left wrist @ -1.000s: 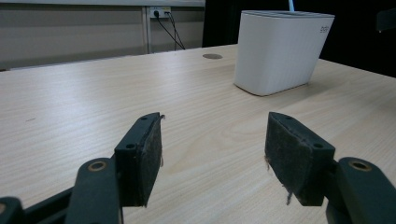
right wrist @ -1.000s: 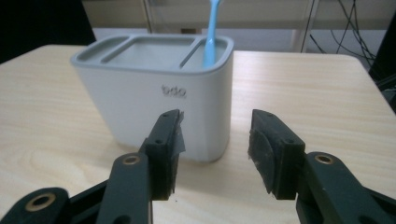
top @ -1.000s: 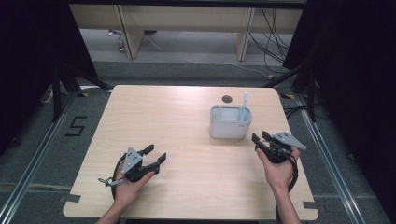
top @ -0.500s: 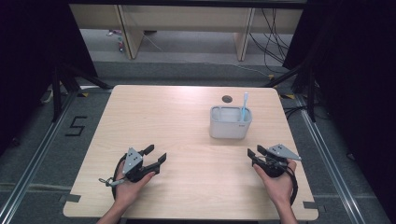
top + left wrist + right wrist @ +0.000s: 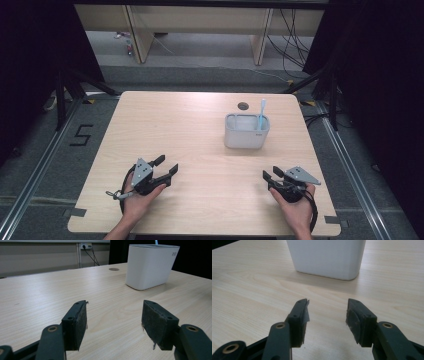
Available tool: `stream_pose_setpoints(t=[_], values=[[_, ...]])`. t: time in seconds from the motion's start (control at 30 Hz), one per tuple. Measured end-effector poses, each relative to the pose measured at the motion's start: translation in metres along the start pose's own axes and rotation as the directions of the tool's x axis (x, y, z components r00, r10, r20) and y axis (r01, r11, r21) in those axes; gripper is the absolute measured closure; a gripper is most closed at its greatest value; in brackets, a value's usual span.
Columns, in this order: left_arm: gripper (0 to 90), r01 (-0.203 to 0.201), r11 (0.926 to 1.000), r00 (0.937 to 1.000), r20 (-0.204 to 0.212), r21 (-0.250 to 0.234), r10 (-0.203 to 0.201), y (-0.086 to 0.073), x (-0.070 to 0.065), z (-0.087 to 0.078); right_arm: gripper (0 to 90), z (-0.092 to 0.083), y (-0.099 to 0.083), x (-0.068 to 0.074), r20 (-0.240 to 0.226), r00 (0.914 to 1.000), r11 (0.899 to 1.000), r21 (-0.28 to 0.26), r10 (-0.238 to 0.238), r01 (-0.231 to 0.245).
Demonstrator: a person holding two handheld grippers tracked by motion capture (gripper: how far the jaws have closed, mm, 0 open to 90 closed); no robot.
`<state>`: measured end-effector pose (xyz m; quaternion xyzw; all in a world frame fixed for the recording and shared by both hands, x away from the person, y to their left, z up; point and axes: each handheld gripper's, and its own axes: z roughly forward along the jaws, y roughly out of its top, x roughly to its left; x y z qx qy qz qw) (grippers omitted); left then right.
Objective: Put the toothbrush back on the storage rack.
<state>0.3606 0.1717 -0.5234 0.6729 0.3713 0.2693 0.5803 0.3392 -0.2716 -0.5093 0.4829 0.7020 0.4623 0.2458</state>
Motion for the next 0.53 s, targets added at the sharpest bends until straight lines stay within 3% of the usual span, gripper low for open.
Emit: stream_pose_setpoints(t=[0.13, 0.17, 0.2, 0.27, 0.33, 0.37, 0.4, 0.43, 0.53], values=[[36.5, 0.001, 1.0000, 1.0000, 0.002, 0.002, -0.001, 0.0001, 0.0002, 0.0002, 51.9, 0.0017, -0.0053, -0.0001, 0.013, 0.9998, 1.000, -0.026, 0.018, -0.018], [36.4, 0.001, 1.0000, 1.0000, 0.001, 0.005, -0.001, 0.0002, 0.0004, 0.0000, 52.0, 0.0001, -0.0048, 0.0020, 0.001, 0.9987, 0.998, -0.031, 0.050, -0.050], [36.4, 0.004, 1.0000, 1.0000, -0.001, 0.002, -0.004, 0.0001, 0.0003, 0.0001, 51.9, -0.0001, -0.0035, 0.0004, -0.010, 0.9997, 0.998, -0.056, 0.024, -0.024], [36.4, 0.002, 0.9999, 1.0000, -0.004, 0.012, -0.002, 0.0005, 0.0001, -0.0011, 51.9, -0.0022, -0.0019, -0.0002, 0.025, 0.9997, 0.998, -0.058, 0.007, -0.006], [36.4, -0.001, 1.0000, 1.0000, 0.002, 0.001, 0.001, 0.0000, 0.0001, 0.0002, 51.8, -0.0022, -0.0016, 0.0022, -0.014, 0.9989, 0.997, -0.068, 0.045, -0.046], [36.4, -0.004, 1.0000, 1.0000, -0.003, 0.001, 0.004, 0.0001, -0.0005, 0.0001, 51.9, -0.0031, -0.0014, 0.0010, 0.000, 0.9997, 0.997, -0.069, 0.026, -0.026], [36.4, -0.003, 1.0000, 1.0000, 0.001, -0.001, 0.003, 0.0000, -0.0003, 0.0002, 51.8, -0.0037, -0.0019, 0.0031, 0.006, 0.9986, 0.996, -0.076, 0.052, -0.052], [36.4, -0.002, 1.0000, 1.0000, 0.001, 0.000, 0.002, 0.0000, -0.0001, 0.0002, 51.8, -0.0029, -0.0021, 0.0009, 0.009, 0.9996, 0.996, -0.084, 0.027, -0.026], [36.4, 0.004, 1.0000, 1.0000, -0.005, 0.002, -0.004, 0.0001, 0.0002, 0.0002, 51.8, -0.0044, -0.0020, 0.0001, -0.002, 0.9989, 0.996, -0.078, 0.048, -0.048]])
